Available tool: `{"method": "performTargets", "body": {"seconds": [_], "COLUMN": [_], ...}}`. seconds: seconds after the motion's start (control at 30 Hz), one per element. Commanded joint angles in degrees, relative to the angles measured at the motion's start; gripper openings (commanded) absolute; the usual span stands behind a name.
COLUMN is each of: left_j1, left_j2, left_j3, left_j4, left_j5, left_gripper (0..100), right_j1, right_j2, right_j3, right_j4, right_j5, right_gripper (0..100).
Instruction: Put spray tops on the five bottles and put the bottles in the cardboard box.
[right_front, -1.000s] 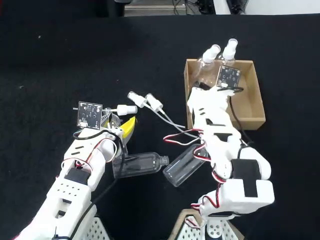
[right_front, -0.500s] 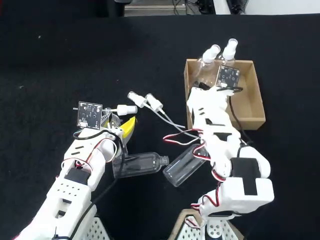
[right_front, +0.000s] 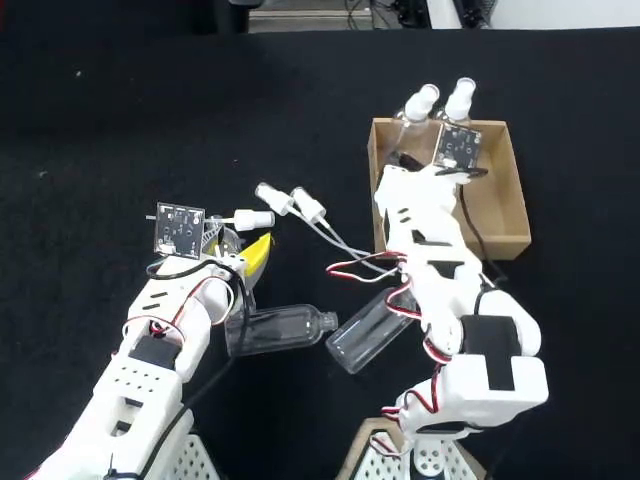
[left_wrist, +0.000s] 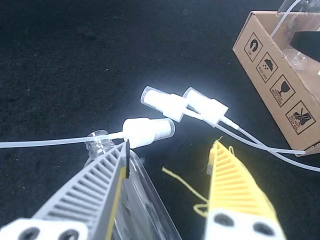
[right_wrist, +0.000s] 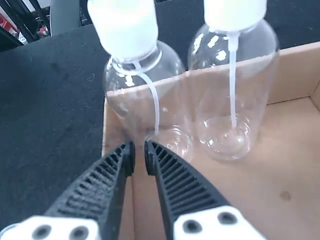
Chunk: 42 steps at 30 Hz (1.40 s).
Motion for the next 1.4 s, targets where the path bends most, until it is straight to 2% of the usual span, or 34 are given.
{"method": "performTargets", "body": {"seconds": [0.0, 0.43, 0.73, 0.97, 1.03, 1.2, 1.37], "left_j1": [0.13, 0.13, 0.13, 0.13, 0.13, 0.13, 0.13], "left_j2": [-0.70, -0.70, -0.62, -0.62, -0.62, -0.62, -0.62], "left_j3": [-0.84, -0.84, -0.84, -0.84, -0.84, -0.84, -0.84], "left_j4": [-1.41, -1.41, -1.41, -1.41, -1.41, -1.41, -1.41], "left_j5": [0.35, 0.35, 0.35, 0.26, 0.26, 0.26, 0.26], "left_gripper": [26, 26, 26, 26, 26, 26, 26], "right_j1": [-0.79, -1.32, -0.44, 9.49, 11.96, 17.41, 19.69], "right_j2": [-0.22, 1.63, -10.68, -21.93, -21.67, -15.08, -3.56], "right_j3": [-3.12, -4.35, 5.23, 11.12, 9.01, -0.04, -8.66], "right_j4": [-1.41, -1.41, -1.41, 0.88, 4.40, 10.99, 10.90], "right_j5": [0.53, 0.53, 0.35, -0.09, -2.99, -16.97, -21.98], "right_gripper": [1.1, 1.1, 1.1, 1.1, 1.1, 1.1, 1.1]}}
